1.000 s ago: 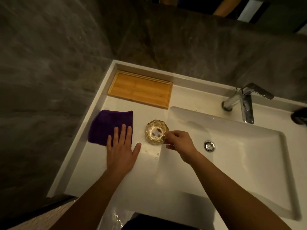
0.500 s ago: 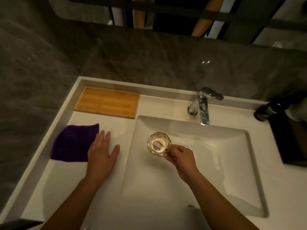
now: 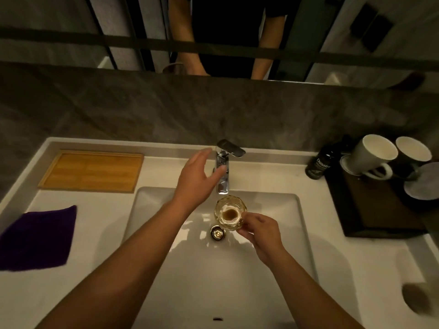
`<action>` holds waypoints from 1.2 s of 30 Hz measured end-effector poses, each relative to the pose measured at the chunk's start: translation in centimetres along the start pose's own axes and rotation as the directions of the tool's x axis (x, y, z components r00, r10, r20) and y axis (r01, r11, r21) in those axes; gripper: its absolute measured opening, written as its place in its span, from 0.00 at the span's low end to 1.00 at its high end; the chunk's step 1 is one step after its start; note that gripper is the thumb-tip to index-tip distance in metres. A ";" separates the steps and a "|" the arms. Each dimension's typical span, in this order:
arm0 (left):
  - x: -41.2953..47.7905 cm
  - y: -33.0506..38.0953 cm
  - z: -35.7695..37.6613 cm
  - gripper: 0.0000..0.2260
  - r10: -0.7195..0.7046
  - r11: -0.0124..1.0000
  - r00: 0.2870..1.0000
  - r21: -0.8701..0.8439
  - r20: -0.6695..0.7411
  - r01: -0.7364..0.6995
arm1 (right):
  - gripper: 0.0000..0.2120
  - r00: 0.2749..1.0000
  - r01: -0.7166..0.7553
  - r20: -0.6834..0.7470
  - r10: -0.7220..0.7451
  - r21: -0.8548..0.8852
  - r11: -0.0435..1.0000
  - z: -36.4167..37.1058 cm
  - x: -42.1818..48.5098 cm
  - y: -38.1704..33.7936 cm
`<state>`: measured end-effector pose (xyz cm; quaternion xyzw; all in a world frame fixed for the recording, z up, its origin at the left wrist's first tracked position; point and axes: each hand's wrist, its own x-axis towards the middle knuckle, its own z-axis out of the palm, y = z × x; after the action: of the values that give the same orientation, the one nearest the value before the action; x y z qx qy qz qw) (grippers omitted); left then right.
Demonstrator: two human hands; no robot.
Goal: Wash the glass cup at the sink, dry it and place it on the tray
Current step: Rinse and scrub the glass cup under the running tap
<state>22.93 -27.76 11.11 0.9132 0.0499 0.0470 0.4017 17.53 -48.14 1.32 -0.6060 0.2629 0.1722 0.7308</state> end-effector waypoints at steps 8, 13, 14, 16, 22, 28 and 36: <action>4.0 2.4 2.5 0.27 0.061 0.984 0.998 0.165 0.013 -0.062 | 0.08 1.000 -0.010 -0.005 0.010 0.013 1.000 1.0 1.5 -0.8; 4.5 2.3 2.4 0.34 0.049 0.965 0.998 0.257 0.028 -0.055 | 0.10 1.000 -0.028 0.010 0.028 0.022 0.999 1.6 1.3 -0.7; 4.6 2.4 2.2 0.32 0.046 0.969 0.998 0.241 0.030 -0.052 | 0.10 0.999 -0.029 0.016 0.029 0.023 0.999 1.6 1.2 -0.7; 4.8 2.7 1.9 0.25 0.036 0.982 0.999 0.185 0.020 -0.039 | 0.10 0.999 -0.030 0.029 0.029 0.027 0.999 1.8 1.0 -0.7; 5.4 2.8 1.0 0.27 -0.037 0.999 0.999 -0.004 0.028 0.037 | 0.09 0.998 -0.047 0.049 0.047 0.002 0.999 2.1 0.4 -0.1; 2.8 0.8 0.5 0.29 -0.128 0.967 0.989 -0.213 0.073 0.141 | 0.06 0.997 -0.037 0.058 0.041 -0.056 0.998 1.5 -0.4 0.3; -6.8 -8.1 5.2 0.08 -0.452 0.597 0.817 -0.559 0.357 0.575 | 0.06 0.999 -0.027 0.046 0.029 -0.051 0.998 2.0 -0.4 0.5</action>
<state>16.36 -26.99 1.34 0.6636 0.2562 -0.1388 0.6890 17.25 -46.04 1.38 -0.6161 0.2498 0.2032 0.7188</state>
